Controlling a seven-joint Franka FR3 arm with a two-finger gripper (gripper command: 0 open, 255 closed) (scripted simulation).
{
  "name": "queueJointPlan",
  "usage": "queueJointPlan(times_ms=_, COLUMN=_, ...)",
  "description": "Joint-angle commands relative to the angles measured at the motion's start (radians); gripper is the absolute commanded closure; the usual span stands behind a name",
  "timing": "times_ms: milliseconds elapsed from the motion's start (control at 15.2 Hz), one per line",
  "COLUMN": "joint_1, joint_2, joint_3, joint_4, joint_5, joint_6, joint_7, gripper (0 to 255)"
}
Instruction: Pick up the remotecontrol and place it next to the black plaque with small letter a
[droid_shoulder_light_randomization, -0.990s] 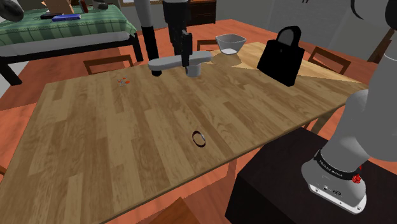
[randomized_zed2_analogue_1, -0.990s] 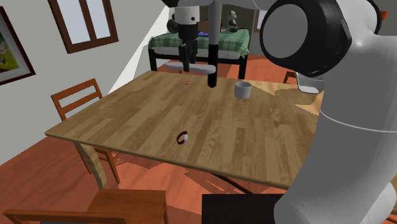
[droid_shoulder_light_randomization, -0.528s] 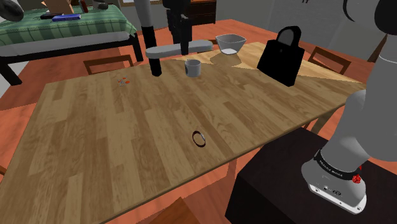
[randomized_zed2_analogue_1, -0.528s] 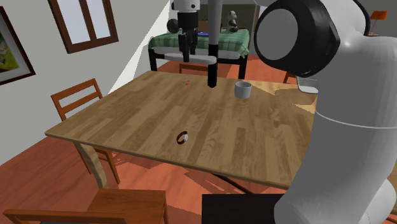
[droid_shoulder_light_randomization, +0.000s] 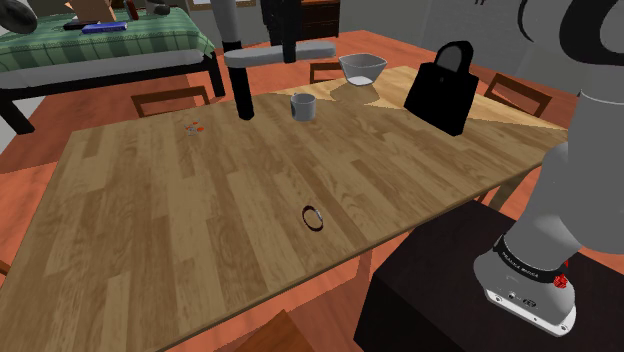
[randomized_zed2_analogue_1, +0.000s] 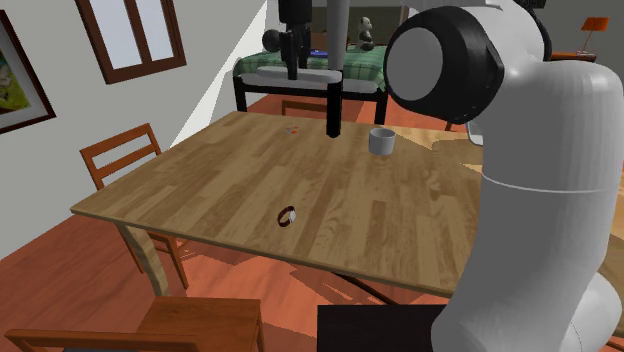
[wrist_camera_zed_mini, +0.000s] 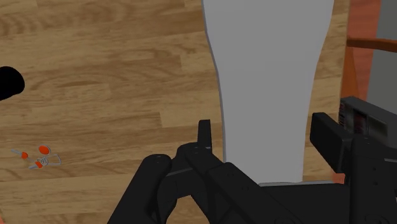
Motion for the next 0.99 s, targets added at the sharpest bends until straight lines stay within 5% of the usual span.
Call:
queueJointPlan(times_ms=0, joint_1=0.006, joint_2=0.031, joint_3=0.001, joint_4=0.074, joint_5=-0.006, joint_6=-0.043, joint_7=0.002, gripper=255)
queueJointPlan(times_ms=396, joint_1=-0.079, joint_2=-0.25, joint_3=-0.038, joint_4=-0.314, joint_5=0.038, joint_6=0.069, joint_7=-0.1, gripper=255)
queueJointPlan(times_ms=924, joint_1=-0.147, joint_2=-0.506, joint_3=-0.123, joint_4=-0.607, joint_5=0.048, joint_6=0.109, joint_7=-0.25, gripper=255)
